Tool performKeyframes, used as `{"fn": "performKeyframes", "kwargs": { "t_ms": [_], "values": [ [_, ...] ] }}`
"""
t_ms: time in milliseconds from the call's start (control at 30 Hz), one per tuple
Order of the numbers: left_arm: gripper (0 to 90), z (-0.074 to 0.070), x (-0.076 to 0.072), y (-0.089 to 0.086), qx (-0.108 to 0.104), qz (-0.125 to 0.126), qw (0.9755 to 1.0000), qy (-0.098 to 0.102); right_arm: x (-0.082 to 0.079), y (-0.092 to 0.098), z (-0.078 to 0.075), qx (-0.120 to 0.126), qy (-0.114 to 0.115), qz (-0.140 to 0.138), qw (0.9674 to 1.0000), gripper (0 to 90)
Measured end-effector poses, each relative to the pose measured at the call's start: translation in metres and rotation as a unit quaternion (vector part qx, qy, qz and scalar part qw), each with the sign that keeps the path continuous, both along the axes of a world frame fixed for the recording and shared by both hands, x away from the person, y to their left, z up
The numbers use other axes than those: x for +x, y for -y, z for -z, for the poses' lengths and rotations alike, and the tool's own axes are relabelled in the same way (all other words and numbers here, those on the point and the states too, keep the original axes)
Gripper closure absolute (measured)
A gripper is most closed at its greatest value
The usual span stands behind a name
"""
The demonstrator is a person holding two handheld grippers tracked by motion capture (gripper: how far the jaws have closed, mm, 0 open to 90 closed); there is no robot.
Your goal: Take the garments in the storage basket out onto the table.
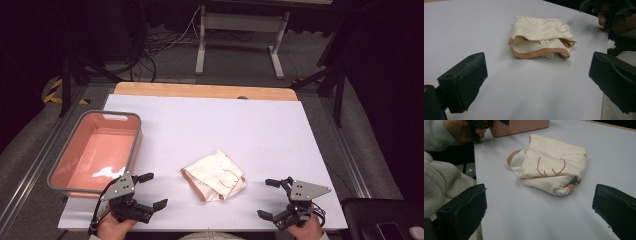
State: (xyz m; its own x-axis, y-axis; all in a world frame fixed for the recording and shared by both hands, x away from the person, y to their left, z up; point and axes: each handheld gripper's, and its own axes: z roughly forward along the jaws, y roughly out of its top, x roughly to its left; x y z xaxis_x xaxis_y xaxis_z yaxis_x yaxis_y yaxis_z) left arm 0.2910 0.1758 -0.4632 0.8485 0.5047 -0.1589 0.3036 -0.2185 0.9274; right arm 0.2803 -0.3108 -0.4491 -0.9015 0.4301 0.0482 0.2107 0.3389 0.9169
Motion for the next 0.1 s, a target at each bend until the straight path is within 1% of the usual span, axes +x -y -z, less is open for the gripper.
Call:
{"fn": "performKeyframes", "kwargs": {
  "t_ms": [100],
  "values": [
    [2.7,0.0005,0.0006,0.0004,0.000,-0.003,1.0000,0.000,0.0005,-0.0003,0.0002,-0.001,0.000,-0.001,1.0000,0.0]
  ]
}}
